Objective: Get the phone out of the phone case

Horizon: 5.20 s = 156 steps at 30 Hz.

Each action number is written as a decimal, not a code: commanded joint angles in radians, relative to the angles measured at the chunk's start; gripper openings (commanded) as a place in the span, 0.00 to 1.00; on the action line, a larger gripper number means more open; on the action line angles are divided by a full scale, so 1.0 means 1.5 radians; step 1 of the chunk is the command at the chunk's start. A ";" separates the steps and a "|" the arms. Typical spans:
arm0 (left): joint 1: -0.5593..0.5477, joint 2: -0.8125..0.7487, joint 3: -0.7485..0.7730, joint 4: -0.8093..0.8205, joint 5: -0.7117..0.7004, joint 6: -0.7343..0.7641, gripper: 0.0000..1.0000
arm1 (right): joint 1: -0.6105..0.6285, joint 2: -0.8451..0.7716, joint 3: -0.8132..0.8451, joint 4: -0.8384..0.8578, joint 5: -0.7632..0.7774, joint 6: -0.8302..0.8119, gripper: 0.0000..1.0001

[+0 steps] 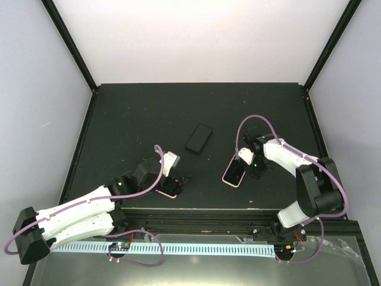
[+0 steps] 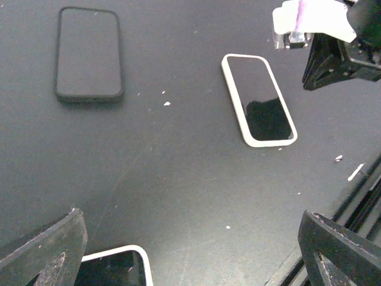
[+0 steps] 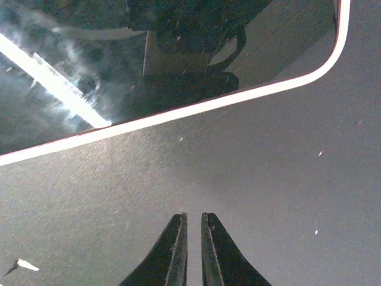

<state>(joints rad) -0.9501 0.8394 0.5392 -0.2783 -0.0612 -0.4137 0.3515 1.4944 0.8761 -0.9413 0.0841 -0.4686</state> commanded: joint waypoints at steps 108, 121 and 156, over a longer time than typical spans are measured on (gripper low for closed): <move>0.069 0.450 0.275 -0.029 0.110 -0.023 0.99 | -0.003 0.070 0.151 0.053 -0.164 0.050 1.00; 0.085 0.421 0.247 -0.021 0.036 -0.085 0.99 | 0.076 0.136 0.136 0.087 -0.071 0.127 1.00; 0.088 0.385 0.219 0.017 0.101 -0.169 0.99 | 0.086 -0.011 0.093 0.133 -0.119 0.105 0.61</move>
<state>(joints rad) -0.8242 1.4544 0.8738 -0.2871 0.0177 -0.6010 0.4778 1.6943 1.0279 -0.7551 0.0082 -0.2649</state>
